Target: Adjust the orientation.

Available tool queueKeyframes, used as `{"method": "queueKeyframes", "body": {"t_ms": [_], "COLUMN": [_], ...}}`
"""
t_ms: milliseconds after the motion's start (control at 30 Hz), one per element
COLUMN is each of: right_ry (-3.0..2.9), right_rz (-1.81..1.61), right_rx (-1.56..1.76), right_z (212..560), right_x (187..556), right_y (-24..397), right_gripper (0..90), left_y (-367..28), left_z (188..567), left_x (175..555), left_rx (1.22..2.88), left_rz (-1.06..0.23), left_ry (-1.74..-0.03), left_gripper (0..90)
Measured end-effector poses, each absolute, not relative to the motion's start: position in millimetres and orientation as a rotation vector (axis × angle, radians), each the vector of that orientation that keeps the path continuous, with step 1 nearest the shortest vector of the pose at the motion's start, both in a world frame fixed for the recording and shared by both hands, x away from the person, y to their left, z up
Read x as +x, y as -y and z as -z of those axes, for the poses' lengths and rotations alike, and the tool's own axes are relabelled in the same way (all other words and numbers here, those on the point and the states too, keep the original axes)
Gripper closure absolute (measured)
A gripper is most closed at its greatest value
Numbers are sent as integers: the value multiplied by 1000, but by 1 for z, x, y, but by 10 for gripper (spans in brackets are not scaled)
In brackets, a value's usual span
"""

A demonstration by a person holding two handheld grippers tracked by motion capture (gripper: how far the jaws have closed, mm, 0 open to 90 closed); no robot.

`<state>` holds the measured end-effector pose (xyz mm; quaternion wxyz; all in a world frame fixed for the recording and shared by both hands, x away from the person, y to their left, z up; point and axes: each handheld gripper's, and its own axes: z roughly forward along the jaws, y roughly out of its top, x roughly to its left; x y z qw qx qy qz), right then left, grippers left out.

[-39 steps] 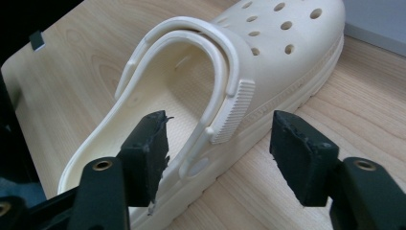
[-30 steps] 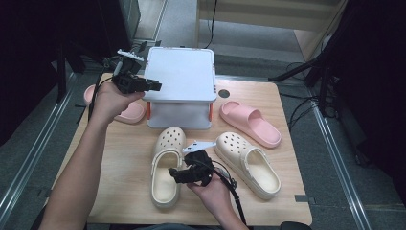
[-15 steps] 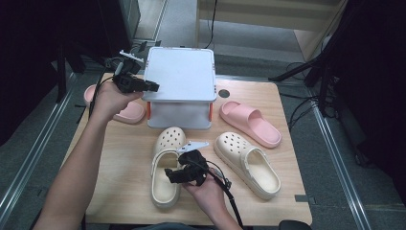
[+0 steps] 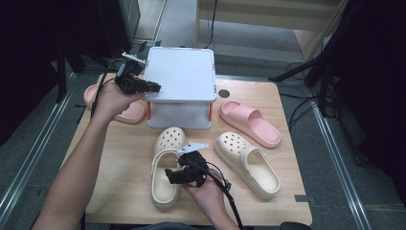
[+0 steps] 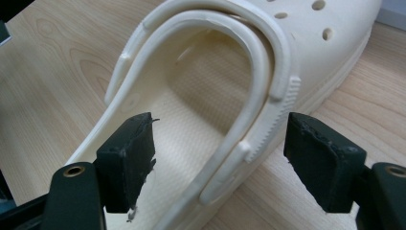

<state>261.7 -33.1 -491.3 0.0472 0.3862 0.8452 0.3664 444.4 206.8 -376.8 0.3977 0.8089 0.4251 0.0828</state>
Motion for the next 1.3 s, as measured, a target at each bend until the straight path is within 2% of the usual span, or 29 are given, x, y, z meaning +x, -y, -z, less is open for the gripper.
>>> {"method": "queueKeyframes", "body": {"t_ms": [333,500,633,767,833,900,1000,1100,1300], "right_ry": [-2548,-2518,-2474,-2446,-2429,-2448,-2438,-2428,-2450], "right_rz": [-1156,-1137,-1125,-1085,-1050,-1044,-987,-982,-1011], "right_rx": [1198,1250,1317,1329,1309,1281,1248,1267,1319], "right_z": [492,497,502,504,505,505,503,502,501], "right_x": [258,265,275,283,286,289,289,292,298], "right_y": [32,26,23,23,25,26,26,29,37], "right_gripper": [267,267,302,394,498,535,694,788,790], "left_y": [-207,-209,-209,-209,-209,-209,-210,-210,-210], "left_z": [377,378,379,379,379,380,380,380,381], "left_x": [444,443,443,443,443,442,442,442,442], "left_rx": [2054,2047,2046,2044,2043,2038,2036,2036,2031], "left_rz": [-229,-224,-226,-228,-225,-226,-227,-228,-229], "left_ry": [-1081,-1075,-1072,-1070,-1068,-1066,-1064,-1060,-1060], "left_gripper": [845,854,853,852,851,851,851,851,850]}}
